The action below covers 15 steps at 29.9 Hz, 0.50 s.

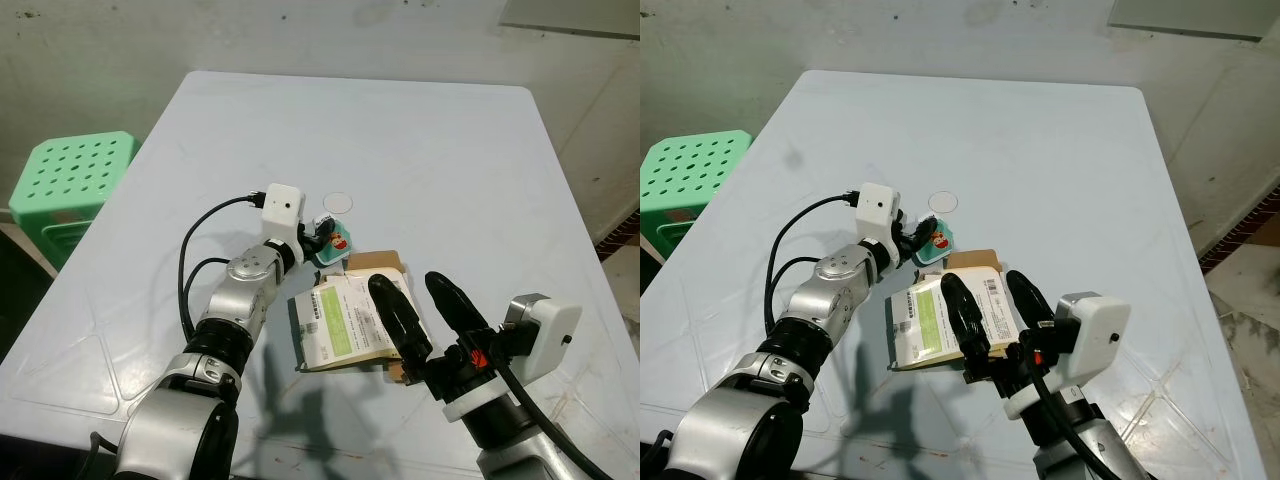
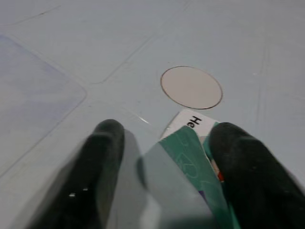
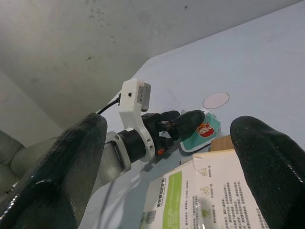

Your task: Picking trash to rubbish bin

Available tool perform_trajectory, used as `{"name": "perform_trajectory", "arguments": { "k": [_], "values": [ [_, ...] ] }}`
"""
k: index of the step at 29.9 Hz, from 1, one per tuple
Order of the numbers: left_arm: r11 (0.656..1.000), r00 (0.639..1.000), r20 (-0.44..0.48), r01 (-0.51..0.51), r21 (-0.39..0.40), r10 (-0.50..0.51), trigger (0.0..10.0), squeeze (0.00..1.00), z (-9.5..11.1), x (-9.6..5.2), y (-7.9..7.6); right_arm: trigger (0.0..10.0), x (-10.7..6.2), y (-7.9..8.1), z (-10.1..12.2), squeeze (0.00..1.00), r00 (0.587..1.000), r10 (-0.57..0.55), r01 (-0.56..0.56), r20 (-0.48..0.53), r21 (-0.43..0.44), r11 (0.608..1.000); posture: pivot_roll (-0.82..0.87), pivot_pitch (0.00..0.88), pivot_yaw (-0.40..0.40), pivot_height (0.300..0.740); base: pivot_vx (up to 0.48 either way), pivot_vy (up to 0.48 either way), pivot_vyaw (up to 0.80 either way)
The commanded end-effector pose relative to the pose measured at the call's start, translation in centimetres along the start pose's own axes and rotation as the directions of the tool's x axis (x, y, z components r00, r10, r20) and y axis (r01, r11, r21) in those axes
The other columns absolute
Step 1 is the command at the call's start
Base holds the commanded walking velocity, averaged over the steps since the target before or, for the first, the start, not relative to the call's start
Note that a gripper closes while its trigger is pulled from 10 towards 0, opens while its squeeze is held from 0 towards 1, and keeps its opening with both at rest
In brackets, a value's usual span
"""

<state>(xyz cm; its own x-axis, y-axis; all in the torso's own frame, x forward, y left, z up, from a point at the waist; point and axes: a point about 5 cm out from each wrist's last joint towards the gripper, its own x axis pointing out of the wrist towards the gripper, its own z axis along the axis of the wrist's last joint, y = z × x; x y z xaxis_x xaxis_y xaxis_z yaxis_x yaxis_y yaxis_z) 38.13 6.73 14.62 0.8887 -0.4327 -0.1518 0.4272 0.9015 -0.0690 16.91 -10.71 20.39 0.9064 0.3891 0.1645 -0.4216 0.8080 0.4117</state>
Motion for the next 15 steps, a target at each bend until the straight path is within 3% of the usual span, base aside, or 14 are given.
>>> {"name": "perform_trajectory", "arguments": {
  "k": [1,15],
  "values": [
    [0.999,0.992,-0.121,0.043,-0.023,-0.046,0.0,0.00,-2.57,-0.08,-0.80,10.0,-0.11,0.39,0.36,0.00,1.000,0.010,-0.010,0.009,0.007,1.000,-0.25,0.267,0.020,0.740,0.000,0.000,0.00],
    [0.999,0.994,-0.104,0.030,-0.028,-0.033,0.0,0.00,-2.18,-0.03,-0.39,10.0,0.08,0.28,0.36,0.00,1.000,0.016,-0.016,0.002,0.003,1.000,-0.24,0.255,0.010,0.740,0.000,0.000,0.00]
  ]
}}
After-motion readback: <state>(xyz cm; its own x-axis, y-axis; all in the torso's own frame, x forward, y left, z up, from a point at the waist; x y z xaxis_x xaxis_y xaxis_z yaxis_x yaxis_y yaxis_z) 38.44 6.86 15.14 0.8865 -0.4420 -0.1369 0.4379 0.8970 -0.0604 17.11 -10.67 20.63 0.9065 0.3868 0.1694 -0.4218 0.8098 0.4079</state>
